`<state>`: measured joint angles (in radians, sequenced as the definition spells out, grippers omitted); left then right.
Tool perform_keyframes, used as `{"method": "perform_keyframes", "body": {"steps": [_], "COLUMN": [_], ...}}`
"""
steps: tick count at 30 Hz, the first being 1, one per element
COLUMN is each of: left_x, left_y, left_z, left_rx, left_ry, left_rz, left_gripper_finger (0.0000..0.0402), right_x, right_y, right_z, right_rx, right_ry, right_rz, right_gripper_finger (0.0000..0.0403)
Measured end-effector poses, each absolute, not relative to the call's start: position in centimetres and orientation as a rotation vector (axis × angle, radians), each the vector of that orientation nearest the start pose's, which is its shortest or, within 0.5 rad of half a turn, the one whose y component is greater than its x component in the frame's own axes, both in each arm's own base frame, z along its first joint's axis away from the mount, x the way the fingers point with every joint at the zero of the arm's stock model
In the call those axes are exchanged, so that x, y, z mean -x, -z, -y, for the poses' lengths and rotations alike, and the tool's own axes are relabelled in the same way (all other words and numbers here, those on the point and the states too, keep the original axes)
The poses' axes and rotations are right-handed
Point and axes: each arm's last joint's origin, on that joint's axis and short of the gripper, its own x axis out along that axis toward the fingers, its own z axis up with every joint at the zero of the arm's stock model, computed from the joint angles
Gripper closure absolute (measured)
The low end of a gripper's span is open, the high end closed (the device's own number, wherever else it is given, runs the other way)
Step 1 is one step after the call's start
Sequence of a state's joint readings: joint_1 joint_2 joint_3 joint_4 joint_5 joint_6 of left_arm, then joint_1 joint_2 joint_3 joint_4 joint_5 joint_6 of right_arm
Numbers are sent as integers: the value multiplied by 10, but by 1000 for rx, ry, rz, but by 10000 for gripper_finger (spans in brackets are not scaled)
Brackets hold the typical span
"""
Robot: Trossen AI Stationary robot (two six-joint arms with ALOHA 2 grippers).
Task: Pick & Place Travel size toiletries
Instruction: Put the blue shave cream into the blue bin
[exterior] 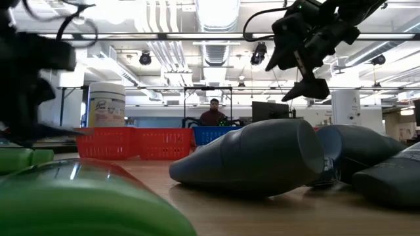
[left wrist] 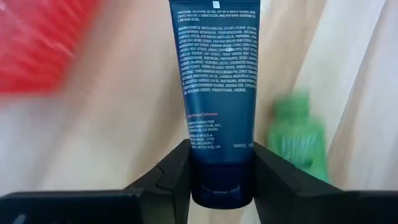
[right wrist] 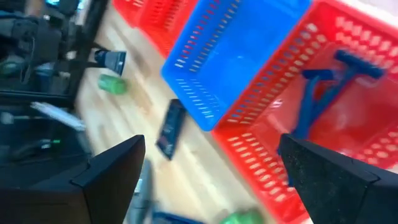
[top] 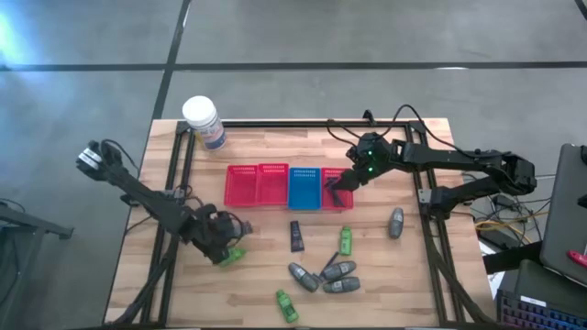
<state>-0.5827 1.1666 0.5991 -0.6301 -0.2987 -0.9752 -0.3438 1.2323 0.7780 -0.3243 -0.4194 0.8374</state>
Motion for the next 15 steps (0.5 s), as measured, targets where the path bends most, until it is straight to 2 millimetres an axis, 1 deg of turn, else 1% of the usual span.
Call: {"method": "perform_keyframes", "body": {"steps": [3,6,10,15], "left_x": [-167,-174,-190,-211], "left_y": [-200,-221,-239,-247], "left_z": [87,74,55,27], "left_rx": [374,313,213,106], "left_ry": [-332,-366,-379,-415], "left_rz": [-898,-794,-772,-775], "left_gripper_finger": [272,272,272,272], "right_x": [-242,-254,-272,-287], "right_y": [-236,-240,-234,-227], "right_z": [73,76,81,85], "right_rx": [-1153,-1218,-1309,-1348], "right_ry": [187,125,46,-23], "right_rz": [-667,-588,-538,-491], "right_gripper_finger": [35,35,35,35]}}
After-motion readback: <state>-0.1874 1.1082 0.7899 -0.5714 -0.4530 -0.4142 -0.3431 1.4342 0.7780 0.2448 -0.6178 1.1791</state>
